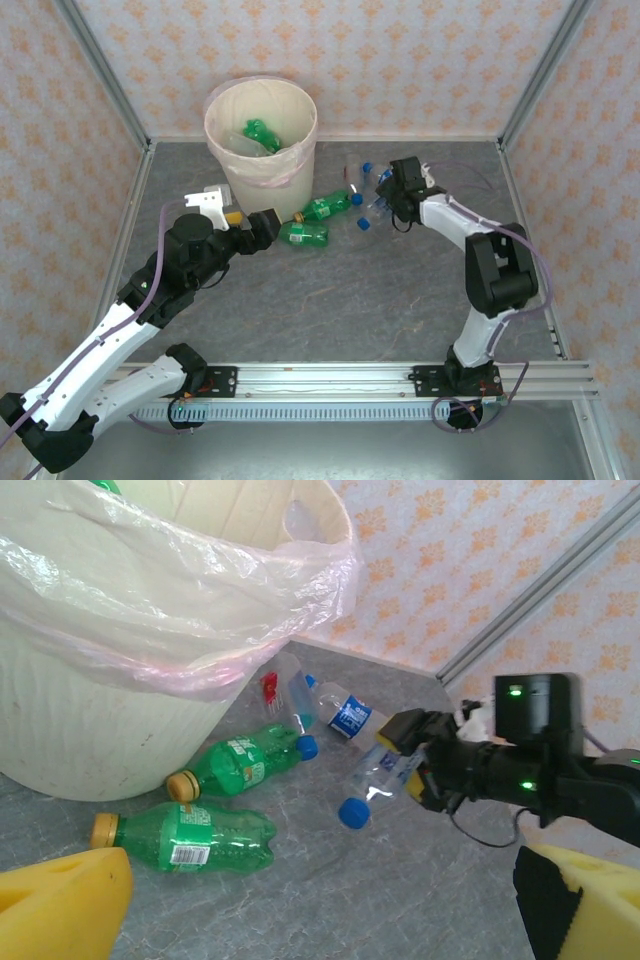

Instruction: Put the plastic bottles in the bin

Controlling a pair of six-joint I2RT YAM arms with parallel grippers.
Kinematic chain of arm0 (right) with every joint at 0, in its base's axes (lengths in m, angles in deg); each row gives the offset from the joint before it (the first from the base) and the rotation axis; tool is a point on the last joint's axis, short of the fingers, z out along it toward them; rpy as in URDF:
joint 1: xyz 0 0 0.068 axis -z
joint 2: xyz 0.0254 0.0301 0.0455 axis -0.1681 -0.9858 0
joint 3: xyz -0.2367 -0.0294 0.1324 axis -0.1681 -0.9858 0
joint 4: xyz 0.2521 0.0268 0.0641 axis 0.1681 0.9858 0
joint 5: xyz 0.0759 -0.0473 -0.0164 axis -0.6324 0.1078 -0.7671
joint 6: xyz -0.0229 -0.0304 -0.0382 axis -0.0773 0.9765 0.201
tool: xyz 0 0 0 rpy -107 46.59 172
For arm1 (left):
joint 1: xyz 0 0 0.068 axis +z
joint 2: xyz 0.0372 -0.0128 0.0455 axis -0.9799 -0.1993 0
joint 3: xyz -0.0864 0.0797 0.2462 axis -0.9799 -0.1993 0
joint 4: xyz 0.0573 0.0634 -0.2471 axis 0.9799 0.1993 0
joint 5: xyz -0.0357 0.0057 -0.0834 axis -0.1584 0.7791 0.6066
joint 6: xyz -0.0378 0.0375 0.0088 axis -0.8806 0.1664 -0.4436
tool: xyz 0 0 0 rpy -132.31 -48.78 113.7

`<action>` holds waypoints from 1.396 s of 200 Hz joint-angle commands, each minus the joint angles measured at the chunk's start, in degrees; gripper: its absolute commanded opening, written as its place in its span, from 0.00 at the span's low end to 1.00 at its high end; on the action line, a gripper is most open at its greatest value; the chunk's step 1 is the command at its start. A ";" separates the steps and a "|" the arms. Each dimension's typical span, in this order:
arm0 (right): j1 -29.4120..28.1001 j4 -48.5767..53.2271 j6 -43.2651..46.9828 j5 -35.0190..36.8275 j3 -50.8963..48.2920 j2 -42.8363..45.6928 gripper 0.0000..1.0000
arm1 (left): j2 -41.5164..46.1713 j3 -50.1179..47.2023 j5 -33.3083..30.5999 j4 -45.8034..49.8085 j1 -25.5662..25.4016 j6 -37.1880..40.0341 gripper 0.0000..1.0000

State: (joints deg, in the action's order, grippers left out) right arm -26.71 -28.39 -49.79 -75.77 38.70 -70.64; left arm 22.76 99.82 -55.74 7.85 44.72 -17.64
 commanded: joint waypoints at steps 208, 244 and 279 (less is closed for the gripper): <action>-19.13 -22.70 21.03 8.36 20.19 12.13 0.58 | 5.22 3.34 -11.94 0.27 -0.51 -2.62 0.99; -20.31 -22.74 22.65 7.46 27.70 5.51 0.56 | 5.82 4.03 -12.18 1.38 -0.50 -2.53 0.99; -21.59 -22.25 24.06 7.28 34.72 -0.96 0.56 | 6.26 4.68 -12.30 2.55 -0.50 -2.37 0.99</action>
State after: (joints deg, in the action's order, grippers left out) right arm -47.24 -48.72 -28.21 -68.28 68.16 -68.92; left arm 28.18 102.57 -68.50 8.40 44.72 -21.07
